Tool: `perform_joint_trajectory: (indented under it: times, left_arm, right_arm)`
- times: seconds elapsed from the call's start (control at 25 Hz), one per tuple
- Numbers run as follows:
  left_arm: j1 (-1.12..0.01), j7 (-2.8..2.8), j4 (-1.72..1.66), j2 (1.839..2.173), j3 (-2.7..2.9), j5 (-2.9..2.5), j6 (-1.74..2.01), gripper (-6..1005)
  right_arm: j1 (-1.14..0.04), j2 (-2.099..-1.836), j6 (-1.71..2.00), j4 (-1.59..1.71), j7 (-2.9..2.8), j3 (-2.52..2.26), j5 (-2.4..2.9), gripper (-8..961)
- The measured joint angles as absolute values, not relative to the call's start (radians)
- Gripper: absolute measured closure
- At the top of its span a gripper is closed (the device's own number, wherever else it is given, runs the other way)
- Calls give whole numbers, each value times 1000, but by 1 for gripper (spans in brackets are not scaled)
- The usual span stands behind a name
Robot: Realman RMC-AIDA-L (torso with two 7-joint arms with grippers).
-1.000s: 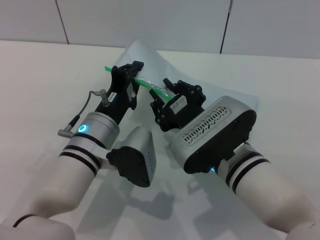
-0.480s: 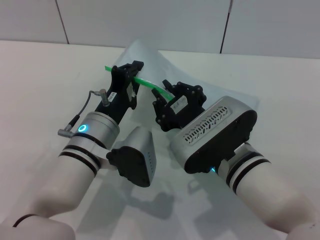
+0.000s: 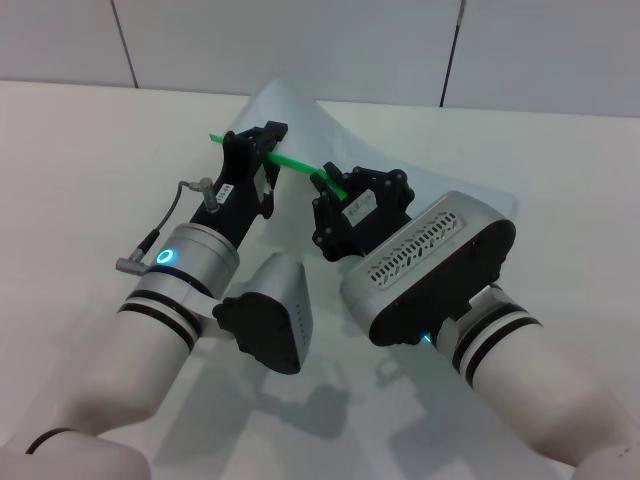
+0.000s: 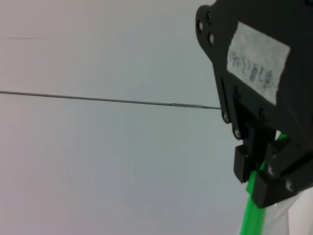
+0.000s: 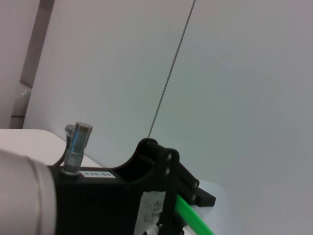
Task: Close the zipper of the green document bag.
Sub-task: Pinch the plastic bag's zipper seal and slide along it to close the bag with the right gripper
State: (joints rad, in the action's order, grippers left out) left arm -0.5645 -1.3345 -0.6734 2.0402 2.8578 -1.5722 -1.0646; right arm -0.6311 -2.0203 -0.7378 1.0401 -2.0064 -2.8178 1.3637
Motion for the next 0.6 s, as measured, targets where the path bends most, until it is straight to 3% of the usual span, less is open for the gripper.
perform_joint_trajectory:
  times: [0.6]
  left_arm:
    - [-564,-1334,-673,2040,2858,-1585,-1054,944]
  right_arm:
    - [-634,-2020,-738,1031,-2002,-2824,1370,847]
